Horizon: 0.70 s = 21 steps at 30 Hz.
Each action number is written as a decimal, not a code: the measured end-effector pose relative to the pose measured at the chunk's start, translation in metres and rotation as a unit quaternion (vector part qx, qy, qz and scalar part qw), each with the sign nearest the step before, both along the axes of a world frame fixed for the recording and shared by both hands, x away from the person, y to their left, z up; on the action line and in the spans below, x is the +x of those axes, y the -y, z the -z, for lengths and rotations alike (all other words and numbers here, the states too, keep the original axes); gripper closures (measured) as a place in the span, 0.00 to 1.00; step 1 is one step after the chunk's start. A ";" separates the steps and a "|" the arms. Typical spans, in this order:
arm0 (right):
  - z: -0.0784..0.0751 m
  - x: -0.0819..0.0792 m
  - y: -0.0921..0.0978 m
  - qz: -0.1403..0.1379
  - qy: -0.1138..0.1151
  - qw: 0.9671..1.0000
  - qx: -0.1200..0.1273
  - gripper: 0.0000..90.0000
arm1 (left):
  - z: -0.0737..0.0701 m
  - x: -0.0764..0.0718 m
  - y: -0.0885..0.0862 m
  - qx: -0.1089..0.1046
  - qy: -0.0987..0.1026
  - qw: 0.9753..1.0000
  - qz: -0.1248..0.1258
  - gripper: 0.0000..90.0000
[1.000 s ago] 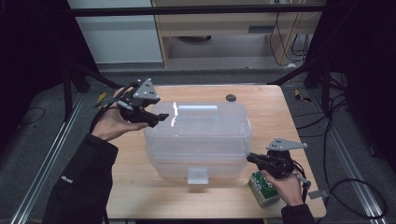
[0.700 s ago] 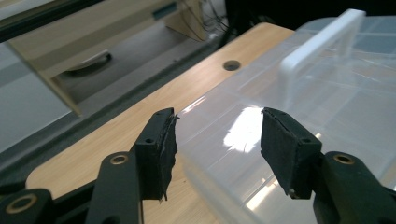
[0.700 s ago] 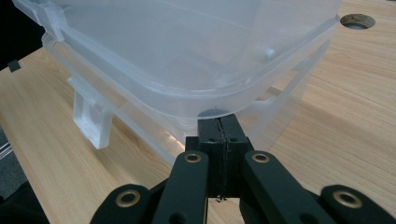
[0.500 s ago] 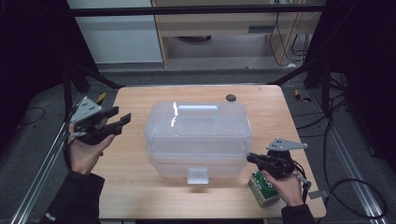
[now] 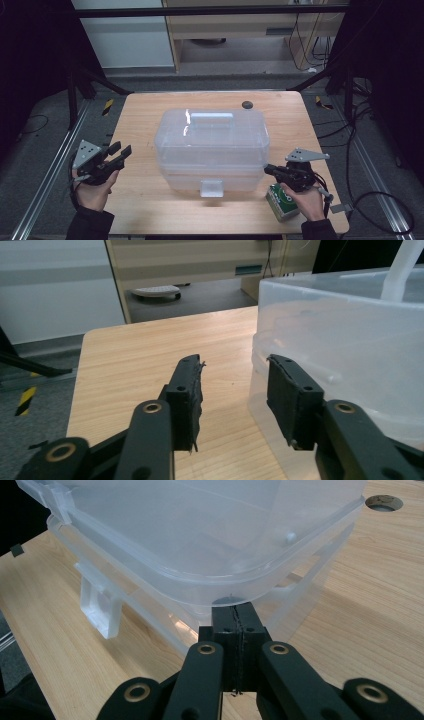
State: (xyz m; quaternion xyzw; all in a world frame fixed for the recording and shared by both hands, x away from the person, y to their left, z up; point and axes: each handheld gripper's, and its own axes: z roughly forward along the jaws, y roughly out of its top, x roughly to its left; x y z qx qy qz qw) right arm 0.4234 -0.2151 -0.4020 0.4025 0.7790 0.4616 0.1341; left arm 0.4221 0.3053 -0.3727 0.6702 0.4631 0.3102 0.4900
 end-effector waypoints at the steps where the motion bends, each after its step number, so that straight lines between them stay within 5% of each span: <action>1: 0.000 0.000 0.000 0.000 -0.001 1.000 0.000 1.00 | 0.003 0.000 0.001 -0.003 -0.003 1.000 0.005 0.69; 13: 0.000 0.000 0.000 0.000 -0.002 1.000 0.006 1.00 | 0.034 -0.004 0.024 0.020 -0.046 0.996 0.073 0.98; 21: 0.000 0.000 0.000 0.002 -0.002 1.000 0.006 1.00 | 0.040 -0.002 0.036 0.020 -0.061 0.992 0.111 1.00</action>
